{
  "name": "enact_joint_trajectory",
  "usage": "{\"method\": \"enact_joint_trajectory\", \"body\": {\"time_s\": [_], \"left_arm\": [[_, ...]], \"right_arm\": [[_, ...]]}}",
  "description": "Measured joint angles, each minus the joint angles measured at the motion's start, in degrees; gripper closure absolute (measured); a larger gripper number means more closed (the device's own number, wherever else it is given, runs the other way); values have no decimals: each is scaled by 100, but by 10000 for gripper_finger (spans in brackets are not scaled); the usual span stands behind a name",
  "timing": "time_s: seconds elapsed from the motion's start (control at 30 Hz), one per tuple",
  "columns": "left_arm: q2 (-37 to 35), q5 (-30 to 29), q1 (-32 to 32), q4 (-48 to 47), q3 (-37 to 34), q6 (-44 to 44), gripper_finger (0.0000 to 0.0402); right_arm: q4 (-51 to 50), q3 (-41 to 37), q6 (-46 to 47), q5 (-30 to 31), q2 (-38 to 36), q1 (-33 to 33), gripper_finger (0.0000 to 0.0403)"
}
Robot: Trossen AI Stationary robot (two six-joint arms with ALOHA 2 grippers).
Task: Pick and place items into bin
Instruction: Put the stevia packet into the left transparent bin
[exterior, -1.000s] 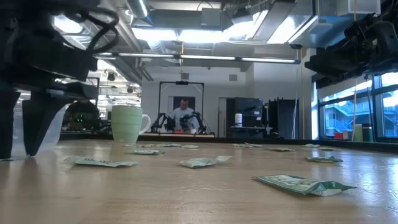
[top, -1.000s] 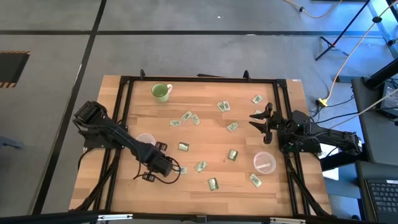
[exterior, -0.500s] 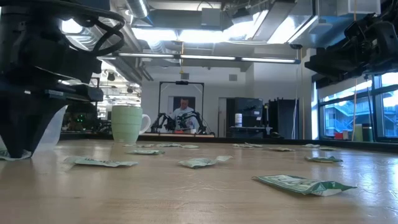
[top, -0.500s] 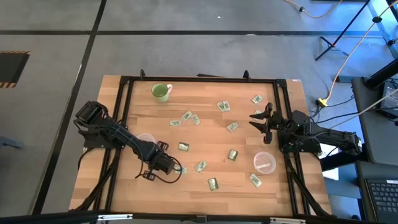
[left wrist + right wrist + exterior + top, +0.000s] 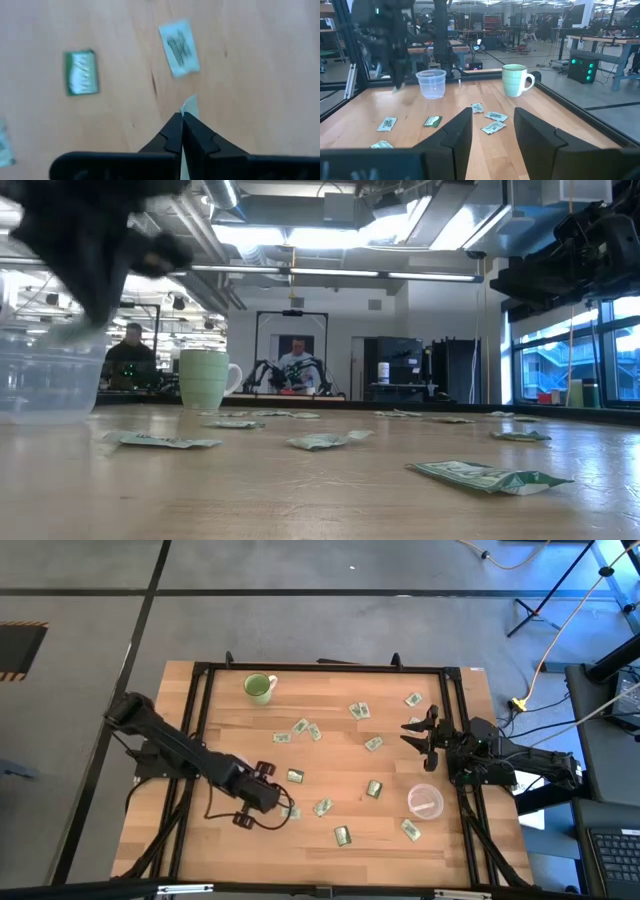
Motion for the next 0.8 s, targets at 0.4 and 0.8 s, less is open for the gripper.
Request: {"method": "enact_joint_trajectory", "body": {"time_s": [0.4,0.8], "left_arm": [[-1934,-1277,363,-1274,42,-1572,399],[-2445,-1358,738,-1330,-847,-2247,399]], "right_arm": [[0,0,4,2,-1,2,253],[0,-1,1,1,-1,0,253]]}}
